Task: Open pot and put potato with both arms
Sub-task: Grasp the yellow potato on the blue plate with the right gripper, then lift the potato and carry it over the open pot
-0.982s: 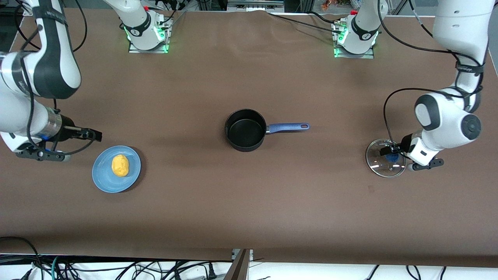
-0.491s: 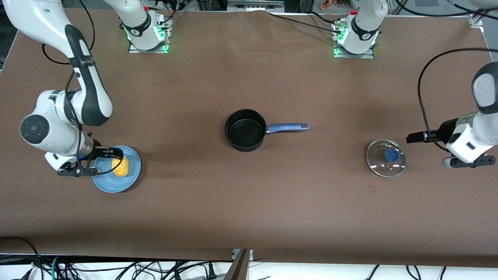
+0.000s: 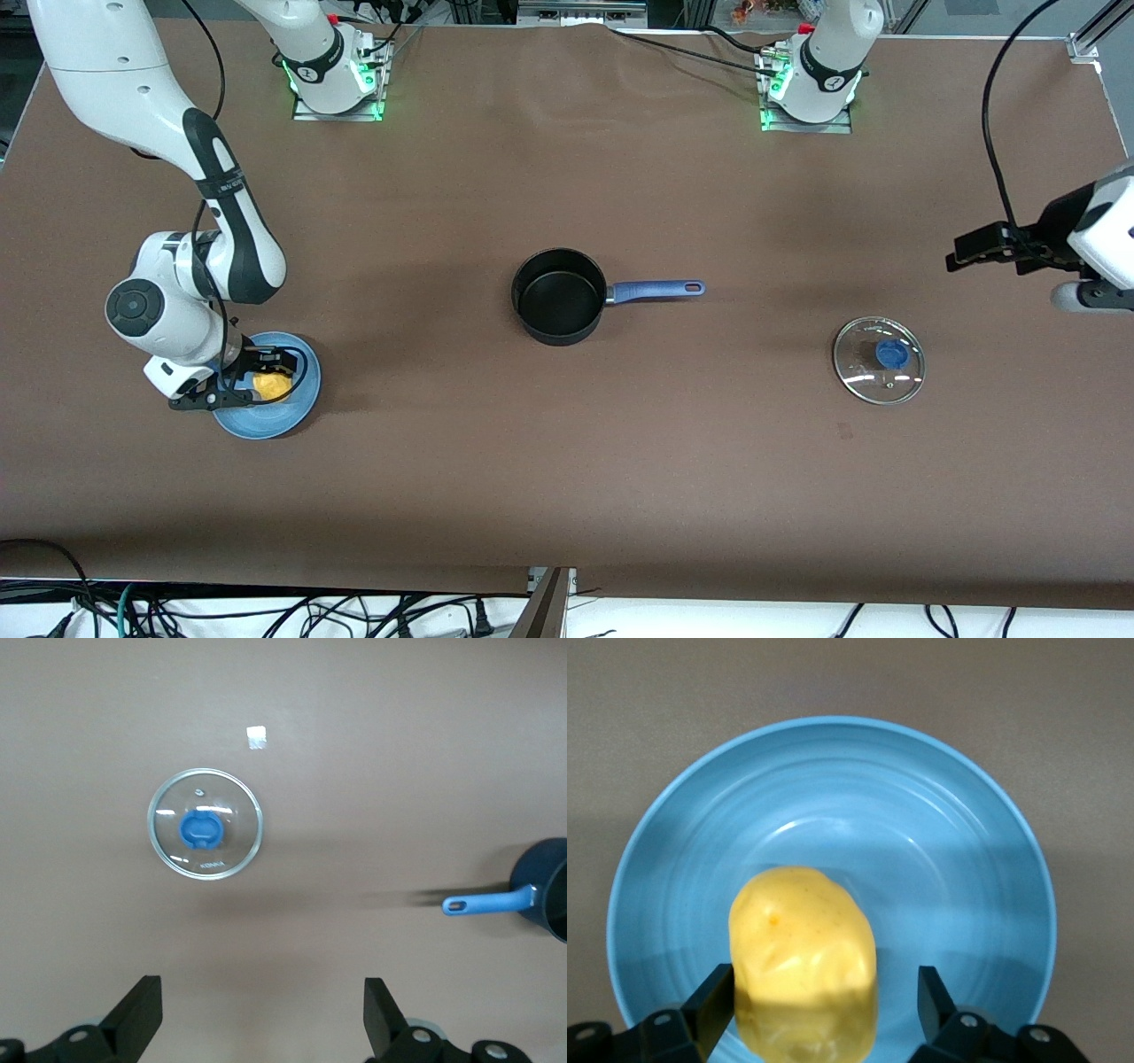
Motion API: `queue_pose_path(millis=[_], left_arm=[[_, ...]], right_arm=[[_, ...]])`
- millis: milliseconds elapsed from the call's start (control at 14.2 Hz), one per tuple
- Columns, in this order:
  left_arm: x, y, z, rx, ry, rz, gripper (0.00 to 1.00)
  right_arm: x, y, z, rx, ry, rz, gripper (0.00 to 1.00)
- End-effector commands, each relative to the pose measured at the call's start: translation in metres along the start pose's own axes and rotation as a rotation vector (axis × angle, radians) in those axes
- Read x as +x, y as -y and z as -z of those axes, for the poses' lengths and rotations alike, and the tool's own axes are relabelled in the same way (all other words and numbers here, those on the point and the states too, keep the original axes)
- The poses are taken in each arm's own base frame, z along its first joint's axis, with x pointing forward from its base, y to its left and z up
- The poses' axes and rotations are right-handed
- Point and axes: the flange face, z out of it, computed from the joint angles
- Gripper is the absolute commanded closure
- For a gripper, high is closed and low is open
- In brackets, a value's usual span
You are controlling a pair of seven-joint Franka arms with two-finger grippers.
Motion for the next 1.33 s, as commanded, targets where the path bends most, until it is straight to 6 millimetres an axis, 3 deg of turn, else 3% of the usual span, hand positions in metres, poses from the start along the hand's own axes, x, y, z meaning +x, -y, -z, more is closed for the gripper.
queue_pose_path(millis=[0,70,211,421,702,912,1123,1263], left_arm=[[-0.007,-0.015,0.001,0.033,0.045,0.060,0.00],[-0.008,-0.021,0.001,0.043,0.046,0.063,0.00],[-0.007,-0.022,0.001,0.120,0.036,0.053,0.00],[-0.002,-0.015,0.001,0.116,0.035,0.061,0.00],[-0.002,-0.017,0.001,0.112,0.035,0.057,0.00],[-0.002,-0.018,0.002,0.112,0.034,0.057,0.00],[-0.002,-0.020,0.002,0.111,0.034,0.054,0.00],[-0.003,-0.023,0.002,0.111,0.033,0.048,0.00]], right_arm=[[0.000,0.000,-0.002,-0.005,-0.026,0.024,0.42],[0.001,0.000,-0.001,-0.005,-0.028,0.025,0.54],[0.008,0.005,0.012,-0.005,-0.047,0.038,0.62],[0.016,0.008,0.049,0.001,-0.017,0.033,0.62],[0.031,0.043,0.123,0.018,0.130,-0.011,0.62],[0.031,0.109,0.169,0.000,0.225,-0.125,0.61],[0.019,0.209,0.201,0.076,0.274,-0.245,0.61],[0.003,0.282,0.210,0.081,0.275,-0.345,0.61]])
